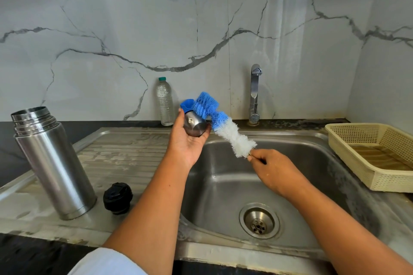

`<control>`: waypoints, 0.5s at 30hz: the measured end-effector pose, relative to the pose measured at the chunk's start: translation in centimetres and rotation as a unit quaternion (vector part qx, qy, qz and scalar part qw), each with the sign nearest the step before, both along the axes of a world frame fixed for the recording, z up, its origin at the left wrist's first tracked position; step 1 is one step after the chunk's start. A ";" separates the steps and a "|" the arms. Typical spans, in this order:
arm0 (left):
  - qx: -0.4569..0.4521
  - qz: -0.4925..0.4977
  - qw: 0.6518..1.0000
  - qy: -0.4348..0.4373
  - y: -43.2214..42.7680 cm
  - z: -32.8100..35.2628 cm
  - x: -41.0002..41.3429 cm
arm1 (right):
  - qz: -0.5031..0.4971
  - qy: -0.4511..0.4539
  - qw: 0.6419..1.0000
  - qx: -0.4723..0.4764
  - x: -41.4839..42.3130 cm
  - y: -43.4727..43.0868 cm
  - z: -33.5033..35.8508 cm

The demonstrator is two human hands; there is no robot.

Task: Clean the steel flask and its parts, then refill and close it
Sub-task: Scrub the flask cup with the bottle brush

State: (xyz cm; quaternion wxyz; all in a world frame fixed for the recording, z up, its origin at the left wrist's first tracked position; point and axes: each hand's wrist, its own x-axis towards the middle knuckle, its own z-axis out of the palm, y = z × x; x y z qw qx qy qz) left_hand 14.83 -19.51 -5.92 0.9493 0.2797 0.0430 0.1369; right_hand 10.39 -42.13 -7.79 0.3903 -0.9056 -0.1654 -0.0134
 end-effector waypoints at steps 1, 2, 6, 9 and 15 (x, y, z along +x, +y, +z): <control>-0.006 0.001 1.000 0.006 0.0 0.0 -0.1 | 0.000 0.000 1.000 0.003 -0.1 0.0 0.1; -0.014 0.005 1.000 0.014 -0.1 0.1 -0.1 | 0.002 -0.001 1.000 0.006 -0.1 0.0 0.1; -0.050 0.047 0.997 0.027 0.5 0.3 0.1 | 0.014 0.005 1.000 -0.018 -0.4 0.0 0.3; -0.011 0.028 0.999 0.044 0.7 -0.4 0.3 | 0.014 0.004 0.999 -0.036 -0.5 0.4 0.3; 0.006 0.054 0.997 0.047 1.0 -0.2 0.4 | 0.022 0.006 0.999 -0.039 -0.5 0.0 0.4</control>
